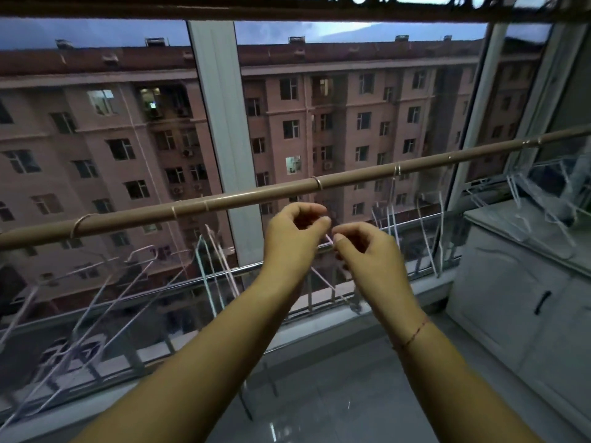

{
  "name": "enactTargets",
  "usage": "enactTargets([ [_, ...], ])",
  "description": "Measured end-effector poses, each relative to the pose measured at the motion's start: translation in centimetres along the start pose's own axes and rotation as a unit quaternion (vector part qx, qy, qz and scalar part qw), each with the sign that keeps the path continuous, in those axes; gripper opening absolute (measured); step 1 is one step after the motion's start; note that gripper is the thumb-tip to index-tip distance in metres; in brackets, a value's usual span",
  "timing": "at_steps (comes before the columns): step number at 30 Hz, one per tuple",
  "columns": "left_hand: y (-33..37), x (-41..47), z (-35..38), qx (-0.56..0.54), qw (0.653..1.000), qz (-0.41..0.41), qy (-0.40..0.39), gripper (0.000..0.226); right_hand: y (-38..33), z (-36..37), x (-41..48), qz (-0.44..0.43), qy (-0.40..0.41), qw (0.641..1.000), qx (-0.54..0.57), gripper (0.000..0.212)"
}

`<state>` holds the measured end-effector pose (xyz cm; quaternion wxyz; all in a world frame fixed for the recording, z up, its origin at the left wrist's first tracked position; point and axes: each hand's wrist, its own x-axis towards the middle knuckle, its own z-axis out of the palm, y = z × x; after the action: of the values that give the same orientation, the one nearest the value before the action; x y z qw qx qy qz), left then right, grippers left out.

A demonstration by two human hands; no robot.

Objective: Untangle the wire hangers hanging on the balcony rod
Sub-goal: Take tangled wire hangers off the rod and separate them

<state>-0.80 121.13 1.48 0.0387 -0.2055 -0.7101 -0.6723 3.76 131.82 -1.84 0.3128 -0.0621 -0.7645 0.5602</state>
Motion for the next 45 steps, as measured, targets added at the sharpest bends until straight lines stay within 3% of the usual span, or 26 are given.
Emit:
enactTargets([
  [6, -0.6, 2.0, 8.4, 0.006, 0.997, -0.043, -0.071, 0.027, 3.5, -6.7, 2.9, 0.0, -0.004, 0.996, -0.084, 0.015],
  [10, -2.1, 3.5, 12.8, 0.034, 0.993, -0.096, -0.058, 0.038, 5.9, -9.5, 3.9, 0.014, -0.049, 0.993, -0.102, 0.016],
  [14, -3.3, 4.3, 15.2, 0.043, 0.986, -0.16, -0.028, 0.017, 7.2, -11.4, 4.5, 0.019, -0.088, 0.987, -0.129, 0.016],
  [15, -3.6, 4.4, 15.6, 0.048, 0.984, -0.172, -0.026, 0.023, 7.4, -11.8, 4.6, 0.02, -0.097, 0.985, -0.138, 0.016],
  [19, -4.3, 4.7, 16.3, 0.061, 0.978, -0.201, -0.019, 0.02, 7.7, -12.8, 4.6, 0.005, -0.125, 0.977, -0.173, 0.018],
  [31, -3.8, 5.5, 15.9, -0.037, 0.961, -0.244, 0.123, 0.009, 5.9, -11.4, 5.3, -0.03, -0.164, 0.977, -0.137, 0.02],
  [41, -4.0, 7.8, 13.9, -0.092, 0.937, -0.313, 0.122, 0.008, 5.0, -8.4, 6.9, 0.003, -0.14, 0.974, -0.176, 0.017],
  [45, -6.0, 6.8, 13.8, -0.075, 0.932, -0.342, 0.1, 0.004, 5.9, -8.4, 6.2, 0.023, -0.17, 0.968, -0.182, 0.015],
])
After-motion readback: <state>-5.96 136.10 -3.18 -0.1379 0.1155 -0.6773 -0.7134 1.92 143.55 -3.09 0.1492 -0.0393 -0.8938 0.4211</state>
